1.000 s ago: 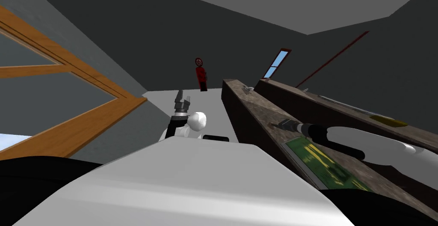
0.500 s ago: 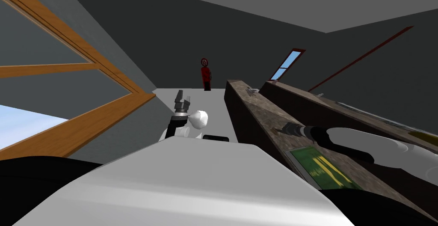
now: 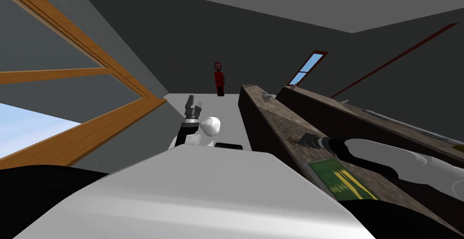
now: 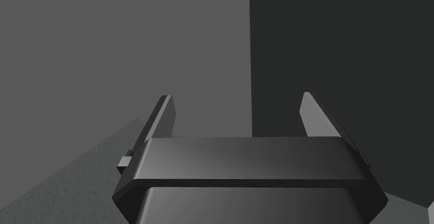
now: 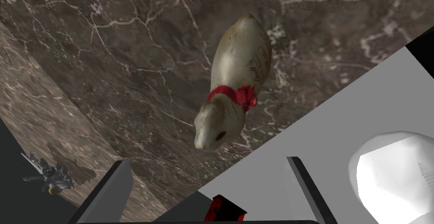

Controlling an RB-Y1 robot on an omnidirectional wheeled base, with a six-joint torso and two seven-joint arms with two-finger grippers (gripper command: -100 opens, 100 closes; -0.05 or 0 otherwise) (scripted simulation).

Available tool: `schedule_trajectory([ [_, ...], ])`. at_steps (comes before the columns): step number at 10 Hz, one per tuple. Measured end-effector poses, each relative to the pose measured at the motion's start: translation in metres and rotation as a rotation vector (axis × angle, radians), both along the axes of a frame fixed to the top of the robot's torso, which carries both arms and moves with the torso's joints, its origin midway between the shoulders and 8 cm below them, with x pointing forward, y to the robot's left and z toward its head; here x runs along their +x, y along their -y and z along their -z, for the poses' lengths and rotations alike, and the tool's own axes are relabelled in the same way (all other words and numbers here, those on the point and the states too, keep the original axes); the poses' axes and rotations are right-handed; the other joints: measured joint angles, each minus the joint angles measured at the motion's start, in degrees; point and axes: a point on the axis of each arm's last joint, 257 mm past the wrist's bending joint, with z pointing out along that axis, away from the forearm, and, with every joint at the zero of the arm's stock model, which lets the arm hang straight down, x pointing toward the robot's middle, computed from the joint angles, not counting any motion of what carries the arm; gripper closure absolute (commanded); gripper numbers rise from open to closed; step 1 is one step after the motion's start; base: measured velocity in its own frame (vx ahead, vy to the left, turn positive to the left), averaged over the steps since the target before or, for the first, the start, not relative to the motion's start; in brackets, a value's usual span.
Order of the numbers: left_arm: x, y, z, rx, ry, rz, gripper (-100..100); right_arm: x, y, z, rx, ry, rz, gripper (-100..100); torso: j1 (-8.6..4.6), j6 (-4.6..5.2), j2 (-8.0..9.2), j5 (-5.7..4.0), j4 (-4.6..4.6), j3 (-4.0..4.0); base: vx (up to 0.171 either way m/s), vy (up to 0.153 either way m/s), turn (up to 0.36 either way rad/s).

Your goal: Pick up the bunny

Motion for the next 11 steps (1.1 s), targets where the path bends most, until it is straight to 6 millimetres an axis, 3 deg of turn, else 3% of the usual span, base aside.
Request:
schedule_trajectory([
  [1,0.0,0.0,0.0,0.0,0.0,0.0,0,-0.002,0.002,0.004,-0.003,0.003,0.003,-100,0.01,0.0,-0.06,0.01,-0.02,-0.04,0.018,0.001,0.008],
  [2,0.0,0.0,0.0,0.0,0.0,0.0,0,-0.002,0.002,0.004,-0.004,0.003,0.003,100,0.01,0.01,0.0,0.02,-0.01,-0.01,0.0,0.0,0.0],
  [6,0.0,0.0,0.0,0.0,0.0,0.0,0,-0.002,0.002,0.004,-0.004,0.003,0.003,100,0.01,0.02,0.1,0.01,0.02,0.05,0.0,0.0,0.0],
  [8,0.0,0.0,0.0,0.0,0.0,0.0,0,-0.002,0.002,0.004,-0.004,0.003,0.003,-100,0.01,0.02,0.1,0.01,0.02,0.06,0.043,0.022,0.103],
  [11,0.0,0.0,0.0,0.0,0.0,0.0,0,0.025,0.002,-0.018,-0.024,0.057,-0.014,-100,0.25,-0.05,-0.36,0.08,-0.09,-0.22,0.102,0.049,0.105],
])
